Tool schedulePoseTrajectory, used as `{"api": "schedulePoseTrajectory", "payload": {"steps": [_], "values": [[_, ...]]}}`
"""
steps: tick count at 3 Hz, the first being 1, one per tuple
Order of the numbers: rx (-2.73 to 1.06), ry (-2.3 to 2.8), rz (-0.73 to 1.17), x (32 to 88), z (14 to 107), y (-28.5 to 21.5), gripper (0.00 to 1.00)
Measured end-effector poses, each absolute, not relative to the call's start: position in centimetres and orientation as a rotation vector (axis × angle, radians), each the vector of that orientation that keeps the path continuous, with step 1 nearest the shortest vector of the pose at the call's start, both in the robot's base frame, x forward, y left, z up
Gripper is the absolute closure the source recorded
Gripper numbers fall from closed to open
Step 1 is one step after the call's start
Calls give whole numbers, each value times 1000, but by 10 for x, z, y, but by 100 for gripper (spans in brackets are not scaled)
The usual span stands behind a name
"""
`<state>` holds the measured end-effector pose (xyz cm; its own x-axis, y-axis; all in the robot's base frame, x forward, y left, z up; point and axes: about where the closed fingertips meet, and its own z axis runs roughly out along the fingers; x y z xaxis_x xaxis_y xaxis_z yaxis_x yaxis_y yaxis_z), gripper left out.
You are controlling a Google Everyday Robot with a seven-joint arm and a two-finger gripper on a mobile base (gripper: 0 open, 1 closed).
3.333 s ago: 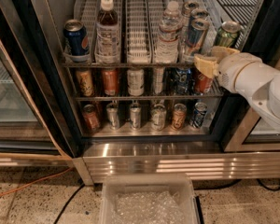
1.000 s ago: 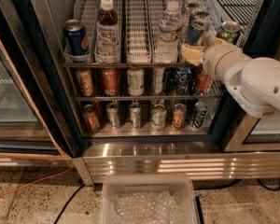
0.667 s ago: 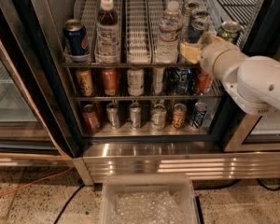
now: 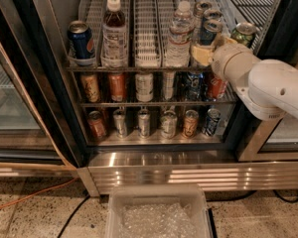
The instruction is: Pick redbull can from top shelf of fridge
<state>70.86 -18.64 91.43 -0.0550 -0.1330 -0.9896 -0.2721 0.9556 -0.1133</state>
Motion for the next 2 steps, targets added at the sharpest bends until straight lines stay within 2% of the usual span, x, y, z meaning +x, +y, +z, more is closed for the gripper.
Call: {"api": "schedulePoseTrajectory", "payload": {"steps": [1,2], "values": [[-300,1626,98,714,915,-193,60],[-288,1614,89,718,918,-200,83]]}}
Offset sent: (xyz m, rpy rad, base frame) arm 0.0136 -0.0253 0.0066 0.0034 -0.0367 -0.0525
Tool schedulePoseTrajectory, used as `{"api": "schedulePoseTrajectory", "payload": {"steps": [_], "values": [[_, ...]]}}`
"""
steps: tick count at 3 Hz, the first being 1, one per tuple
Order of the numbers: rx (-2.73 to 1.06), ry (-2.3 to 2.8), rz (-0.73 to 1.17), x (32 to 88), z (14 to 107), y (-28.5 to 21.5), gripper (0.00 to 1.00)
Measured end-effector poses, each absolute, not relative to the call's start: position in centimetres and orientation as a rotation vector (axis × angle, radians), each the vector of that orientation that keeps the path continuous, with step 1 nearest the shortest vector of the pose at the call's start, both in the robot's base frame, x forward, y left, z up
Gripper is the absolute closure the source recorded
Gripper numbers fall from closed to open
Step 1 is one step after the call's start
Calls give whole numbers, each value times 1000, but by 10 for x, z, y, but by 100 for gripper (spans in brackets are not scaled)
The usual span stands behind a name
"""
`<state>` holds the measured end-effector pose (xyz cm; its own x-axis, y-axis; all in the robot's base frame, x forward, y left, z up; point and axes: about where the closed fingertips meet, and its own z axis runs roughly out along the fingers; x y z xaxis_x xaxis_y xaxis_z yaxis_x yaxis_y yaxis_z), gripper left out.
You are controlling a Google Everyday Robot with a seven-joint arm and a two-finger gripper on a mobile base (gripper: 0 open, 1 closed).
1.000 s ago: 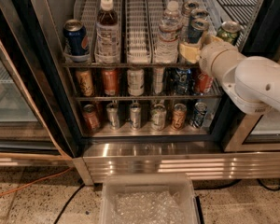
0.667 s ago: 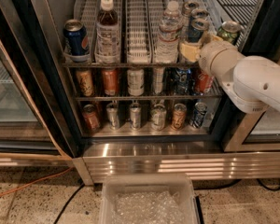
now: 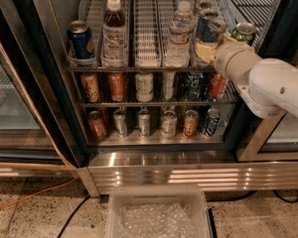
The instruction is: Pick redbull can from top shelf of fridge
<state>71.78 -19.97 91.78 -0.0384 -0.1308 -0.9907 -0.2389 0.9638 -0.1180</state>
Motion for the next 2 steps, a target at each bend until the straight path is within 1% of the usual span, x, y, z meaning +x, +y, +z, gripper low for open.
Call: {"api": "schedulePoseTrajectory", "payload": {"steps": [1,2], "values": [[-288,1614,89,718,918,-200,100],[-289,1614,90,718,918,-199,100]]}}
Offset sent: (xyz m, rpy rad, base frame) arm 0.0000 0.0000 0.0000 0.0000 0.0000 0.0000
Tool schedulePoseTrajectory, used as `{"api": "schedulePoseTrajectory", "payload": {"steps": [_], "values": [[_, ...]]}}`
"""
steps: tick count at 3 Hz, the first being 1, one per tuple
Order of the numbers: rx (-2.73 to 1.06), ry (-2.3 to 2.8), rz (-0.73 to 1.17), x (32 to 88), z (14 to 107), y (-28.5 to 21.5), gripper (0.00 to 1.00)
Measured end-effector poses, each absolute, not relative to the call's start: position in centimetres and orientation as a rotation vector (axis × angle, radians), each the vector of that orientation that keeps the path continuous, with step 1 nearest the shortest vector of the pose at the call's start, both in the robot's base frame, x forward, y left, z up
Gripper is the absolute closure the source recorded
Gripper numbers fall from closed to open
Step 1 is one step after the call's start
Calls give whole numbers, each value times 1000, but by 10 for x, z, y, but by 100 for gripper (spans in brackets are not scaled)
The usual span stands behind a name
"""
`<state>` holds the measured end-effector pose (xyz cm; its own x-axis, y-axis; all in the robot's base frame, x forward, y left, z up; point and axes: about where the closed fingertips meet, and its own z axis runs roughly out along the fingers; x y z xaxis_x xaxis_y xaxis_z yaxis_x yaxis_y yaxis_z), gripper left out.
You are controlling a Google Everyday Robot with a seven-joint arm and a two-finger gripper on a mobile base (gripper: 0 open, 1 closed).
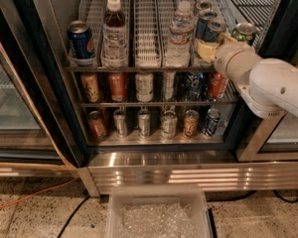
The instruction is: Pick redbull can from top shelf of fridge
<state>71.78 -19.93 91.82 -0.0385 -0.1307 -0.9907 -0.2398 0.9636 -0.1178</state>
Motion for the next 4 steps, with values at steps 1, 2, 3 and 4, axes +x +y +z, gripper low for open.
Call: {"api": "schedulePoseTrajectory", "payload": {"steps": [1,2,3,4], "values": [[-301,1604,107,713,931,-195,100],[-314,1584,136,705,955,-190,100],[-333,1573,163,698,973,-185,100],[-396,1574,169,691,990,-178,100]]}}
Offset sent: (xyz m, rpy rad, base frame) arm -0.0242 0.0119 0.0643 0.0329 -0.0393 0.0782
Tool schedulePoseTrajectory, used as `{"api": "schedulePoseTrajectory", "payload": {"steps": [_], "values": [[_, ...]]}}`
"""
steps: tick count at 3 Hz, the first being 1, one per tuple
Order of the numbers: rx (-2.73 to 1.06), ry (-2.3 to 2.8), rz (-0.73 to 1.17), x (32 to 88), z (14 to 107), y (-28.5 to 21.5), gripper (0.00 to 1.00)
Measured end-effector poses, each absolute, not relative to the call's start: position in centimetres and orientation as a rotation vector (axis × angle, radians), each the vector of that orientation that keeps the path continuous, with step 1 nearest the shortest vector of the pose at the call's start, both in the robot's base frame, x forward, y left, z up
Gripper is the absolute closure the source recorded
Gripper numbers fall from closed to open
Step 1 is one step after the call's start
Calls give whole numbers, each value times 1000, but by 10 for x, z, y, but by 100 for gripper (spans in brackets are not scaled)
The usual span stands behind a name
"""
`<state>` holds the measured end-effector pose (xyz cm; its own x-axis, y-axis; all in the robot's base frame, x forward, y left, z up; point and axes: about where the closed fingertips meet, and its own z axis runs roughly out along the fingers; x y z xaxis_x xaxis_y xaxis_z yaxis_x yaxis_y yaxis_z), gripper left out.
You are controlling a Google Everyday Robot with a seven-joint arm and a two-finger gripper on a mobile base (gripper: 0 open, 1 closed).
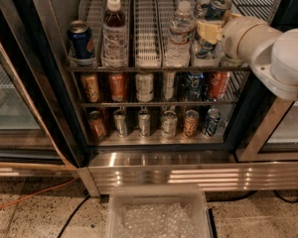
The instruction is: Pick redbull can from top shelf of fridge
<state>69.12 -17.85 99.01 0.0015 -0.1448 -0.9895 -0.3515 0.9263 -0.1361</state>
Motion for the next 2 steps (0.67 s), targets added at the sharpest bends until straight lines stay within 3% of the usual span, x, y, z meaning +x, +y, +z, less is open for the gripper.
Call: {"api": "schedulePoseTrajectory", "payload": {"steps": [2], "values": [[-546,1688,189,652,997,-200,100]]}}
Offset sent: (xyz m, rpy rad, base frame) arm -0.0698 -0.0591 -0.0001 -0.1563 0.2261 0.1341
